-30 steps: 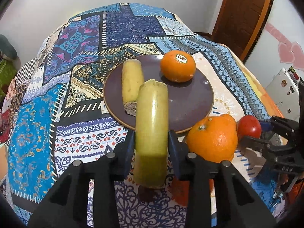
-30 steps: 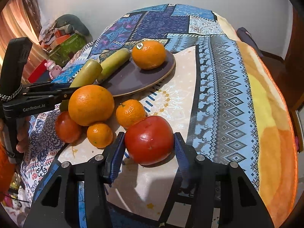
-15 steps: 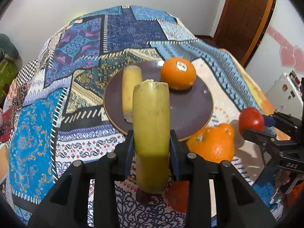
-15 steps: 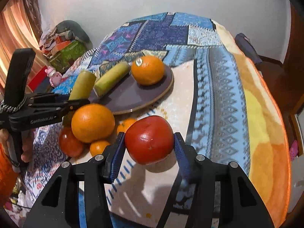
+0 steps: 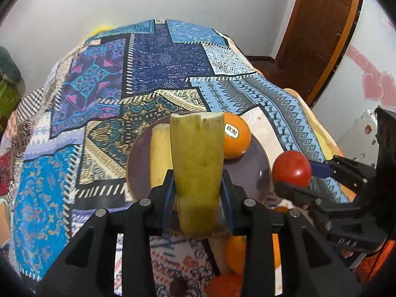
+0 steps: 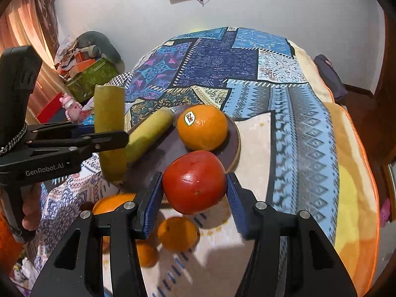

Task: Organize fruits
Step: 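Lower the tomato in right tool onto the plate while left tool sets the cob beside the first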

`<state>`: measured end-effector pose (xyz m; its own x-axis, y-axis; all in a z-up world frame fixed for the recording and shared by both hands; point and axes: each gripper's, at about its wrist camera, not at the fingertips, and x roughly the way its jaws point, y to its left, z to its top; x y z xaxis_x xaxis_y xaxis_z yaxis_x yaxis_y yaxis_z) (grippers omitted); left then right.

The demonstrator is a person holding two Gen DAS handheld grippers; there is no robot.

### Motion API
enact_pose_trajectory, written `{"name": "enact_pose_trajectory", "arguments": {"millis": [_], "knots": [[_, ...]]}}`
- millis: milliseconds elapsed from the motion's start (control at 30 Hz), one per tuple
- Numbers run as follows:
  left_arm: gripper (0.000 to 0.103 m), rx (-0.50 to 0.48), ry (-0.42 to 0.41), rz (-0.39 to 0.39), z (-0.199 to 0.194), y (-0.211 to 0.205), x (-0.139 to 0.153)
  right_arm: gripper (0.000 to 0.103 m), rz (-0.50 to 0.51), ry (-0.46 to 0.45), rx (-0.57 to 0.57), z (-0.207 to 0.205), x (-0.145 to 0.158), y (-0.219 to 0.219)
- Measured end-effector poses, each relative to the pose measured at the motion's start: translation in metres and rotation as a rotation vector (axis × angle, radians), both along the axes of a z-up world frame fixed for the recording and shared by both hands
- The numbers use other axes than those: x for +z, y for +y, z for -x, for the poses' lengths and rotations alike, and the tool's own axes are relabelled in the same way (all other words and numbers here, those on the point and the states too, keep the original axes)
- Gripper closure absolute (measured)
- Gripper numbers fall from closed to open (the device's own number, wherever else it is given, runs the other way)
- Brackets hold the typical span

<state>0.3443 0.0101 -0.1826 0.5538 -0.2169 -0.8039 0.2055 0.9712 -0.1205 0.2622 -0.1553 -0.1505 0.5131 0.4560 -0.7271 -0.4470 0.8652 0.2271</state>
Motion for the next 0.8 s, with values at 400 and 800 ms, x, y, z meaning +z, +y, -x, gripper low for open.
{"name": "enact_pose_trajectory", "arguments": {"millis": [400,800], "knots": [[0.069,0.007,0.034,-0.021,-0.031,-0.012,-0.018,0.056,0.015,0.052,0.031,-0.024,-0.016,0.015],[0.068,0.012,0.034,-0.060,-0.040,-0.014,-0.018,0.055,0.053,0.069,0.057,-0.026,-0.021,0.027]]}}
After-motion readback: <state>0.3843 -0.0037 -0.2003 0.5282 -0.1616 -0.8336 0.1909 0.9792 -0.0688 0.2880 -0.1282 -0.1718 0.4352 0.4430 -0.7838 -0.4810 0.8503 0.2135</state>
